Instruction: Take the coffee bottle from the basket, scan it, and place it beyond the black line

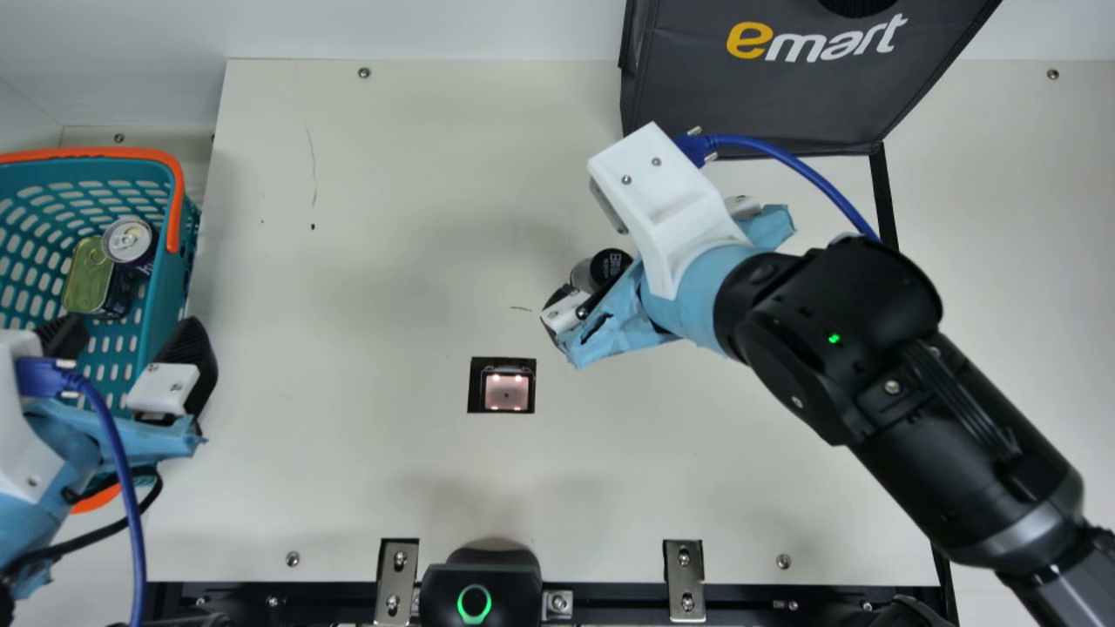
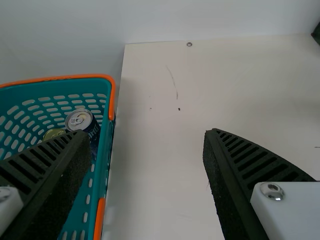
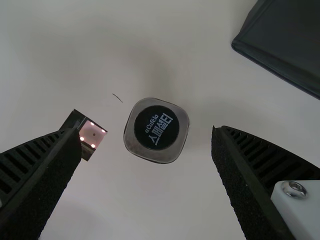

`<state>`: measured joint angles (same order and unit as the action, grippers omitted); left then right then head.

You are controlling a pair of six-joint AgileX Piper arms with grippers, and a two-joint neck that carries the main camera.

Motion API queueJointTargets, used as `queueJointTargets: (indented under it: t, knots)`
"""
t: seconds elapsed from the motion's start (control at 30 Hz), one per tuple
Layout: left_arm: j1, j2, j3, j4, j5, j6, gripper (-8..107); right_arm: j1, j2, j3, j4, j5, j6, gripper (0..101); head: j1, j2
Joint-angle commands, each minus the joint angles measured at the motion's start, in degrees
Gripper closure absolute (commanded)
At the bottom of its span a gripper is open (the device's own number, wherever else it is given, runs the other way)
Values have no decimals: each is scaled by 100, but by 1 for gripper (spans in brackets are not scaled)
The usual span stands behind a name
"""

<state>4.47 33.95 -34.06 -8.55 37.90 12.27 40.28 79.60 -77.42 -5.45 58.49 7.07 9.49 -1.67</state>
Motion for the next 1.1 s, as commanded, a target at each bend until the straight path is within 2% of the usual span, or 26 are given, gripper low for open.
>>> queueJointTargets:
  t: [0.0, 0.57, 1.07]
  knots:
    - [0, 0, 0, 0, 0, 0, 9, -1, 37, 31, -11, -15, -4, 10, -157, 9]
    - [0, 0, 0, 0, 0, 0, 9, -26, 340, 323, -58, -348, 10, 10, -157, 9]
    - [0, 0, 0, 0, 0, 0, 9, -87, 521, 429, -102, -492, 11, 10, -157, 9]
